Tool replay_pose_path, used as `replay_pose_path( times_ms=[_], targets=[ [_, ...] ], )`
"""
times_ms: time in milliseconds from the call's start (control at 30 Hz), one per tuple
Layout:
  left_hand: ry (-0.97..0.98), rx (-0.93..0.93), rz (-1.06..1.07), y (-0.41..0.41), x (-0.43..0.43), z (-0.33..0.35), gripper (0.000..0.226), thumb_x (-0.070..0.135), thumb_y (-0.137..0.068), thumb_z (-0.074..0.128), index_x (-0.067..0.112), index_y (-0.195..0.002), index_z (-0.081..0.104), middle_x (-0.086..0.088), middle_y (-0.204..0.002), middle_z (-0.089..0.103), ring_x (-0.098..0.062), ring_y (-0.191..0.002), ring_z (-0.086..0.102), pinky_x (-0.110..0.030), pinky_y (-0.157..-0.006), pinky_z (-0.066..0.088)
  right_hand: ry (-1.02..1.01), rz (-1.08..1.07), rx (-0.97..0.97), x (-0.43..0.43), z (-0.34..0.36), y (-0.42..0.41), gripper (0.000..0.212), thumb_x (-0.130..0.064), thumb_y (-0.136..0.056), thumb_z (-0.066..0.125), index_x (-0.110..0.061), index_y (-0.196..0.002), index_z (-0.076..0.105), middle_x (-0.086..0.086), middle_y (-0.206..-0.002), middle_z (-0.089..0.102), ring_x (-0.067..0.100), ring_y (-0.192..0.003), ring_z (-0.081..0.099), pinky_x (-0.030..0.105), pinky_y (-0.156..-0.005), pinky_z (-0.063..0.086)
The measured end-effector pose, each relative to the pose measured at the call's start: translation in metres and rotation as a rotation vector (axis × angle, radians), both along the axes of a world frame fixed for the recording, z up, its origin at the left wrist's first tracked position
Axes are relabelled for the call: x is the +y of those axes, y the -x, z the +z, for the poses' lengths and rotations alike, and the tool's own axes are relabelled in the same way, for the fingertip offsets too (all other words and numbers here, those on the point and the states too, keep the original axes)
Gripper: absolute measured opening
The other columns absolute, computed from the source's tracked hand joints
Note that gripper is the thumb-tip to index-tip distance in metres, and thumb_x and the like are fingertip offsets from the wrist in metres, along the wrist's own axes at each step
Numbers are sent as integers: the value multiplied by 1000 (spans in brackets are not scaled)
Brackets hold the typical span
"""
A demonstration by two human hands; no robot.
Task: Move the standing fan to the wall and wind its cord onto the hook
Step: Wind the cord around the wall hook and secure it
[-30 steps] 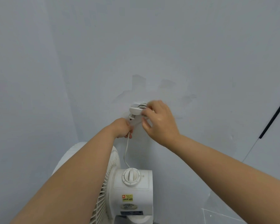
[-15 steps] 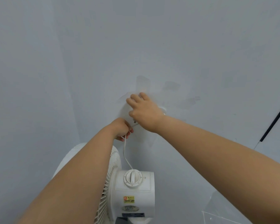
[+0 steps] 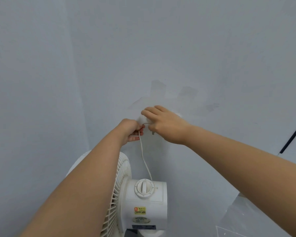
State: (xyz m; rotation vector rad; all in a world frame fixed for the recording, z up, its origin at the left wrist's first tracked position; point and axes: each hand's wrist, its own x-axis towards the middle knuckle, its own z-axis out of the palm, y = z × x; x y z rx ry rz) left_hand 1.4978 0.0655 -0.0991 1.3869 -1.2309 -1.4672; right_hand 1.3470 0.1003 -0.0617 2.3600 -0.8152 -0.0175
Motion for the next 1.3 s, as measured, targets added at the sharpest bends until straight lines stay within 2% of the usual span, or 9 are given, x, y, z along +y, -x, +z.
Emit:
replay_pose_path(
  times_ms=[133, 300, 400, 533, 633, 733, 867, 1067, 1300],
  targets=[
    [10, 87, -19, 0, -1, 2, 24, 4, -94, 44, 10, -75, 57, -3, -69, 52, -12, -63, 52, -23, -60, 45, 226, 32, -134, 8, -16, 42, 38, 4, -71, 39, -3, -96, 68, 22, -116, 59, 35, -107, 52, 41, -92, 42],
    [60, 134, -47, 2, -1, 3, 25, 4, -95, 45, 11, -75, 57, -1, -69, 53, -10, -62, 55, -17, -50, 50, 249, -55, -325, 26, -35, 60, 27, 2, -72, 37, -3, -76, 63, 13, -75, 58, 29, -65, 50, 34, -56, 39],
    [88, 143, -34, 3, 0, 4, 24, 3, -95, 46, 10, -75, 58, -2, -70, 55, -4, -51, 60, -14, -47, 51, -174, -376, -475, 36, -51, 36, 30, -6, -82, 39, -6, -95, 66, 12, -95, 66, 33, -88, 61, 35, -70, 48],
    [147, 133, -25, 4, 3, 5, 25, 2, -95, 46, 9, -75, 58, -3, -71, 58, -9, -63, 59, -14, -50, 52, -1067, -615, -1162, 37, -60, 1, 53, 4, -87, 44, -11, -138, 43, 8, -138, 50, 18, -127, 46, 20, -96, 34],
    [181, 111, -13, 1, 3, 4, 23, 3, -94, 50, 10, -75, 62, 4, -58, 67, -3, -57, 63, -13, -50, 52, -1415, -561, -1444, 33, -55, -11, 43, 2, -89, 48, -16, -128, 48, 10, -122, 61, 17, -119, 50, 29, -99, 28],
    [206, 72, -23, 0, 4, 3, 21, 5, -92, 53, 12, -75, 63, 10, -52, 67, 1, -55, 64, -13, -52, 50, -1295, -522, -1518, 33, -55, -16, 12, -8, -95, 49, -12, -89, 59, 8, -73, 60, 17, -71, 58, 30, -83, 42],
    [171, 107, -55, -3, 5, 3, 19, 4, -91, 54, 12, -77, 64, 9, -58, 69, -10, -71, 63, -19, -60, 49, -1037, -503, -1574, 36, -53, -17, 30, -10, -96, 48, -9, -68, 57, 6, -53, 51, 14, -42, 48, 23, -52, 45],
    [143, 89, -129, -6, 6, 2, 25, -3, -91, 50, 13, -80, 66, 3, -75, 68, -10, -78, 62, -16, -55, 51, -754, -489, -1523, 35, -48, -23, 32, -11, -90, 57, -12, -58, 57, 4, -50, 57, 9, -41, 51, 25, -55, 46],
    [240, 83, -77, -1, 5, 2, 23, -5, -81, 63, 17, -81, 68, 8, -68, 68, -7, -72, 62, -18, -60, 49, -92, -496, -1001, 33, -42, -23, 16, -15, -83, 57, -6, -73, 66, 11, -78, 67, 29, -77, 61, 34, -58, 45]
  ],
)
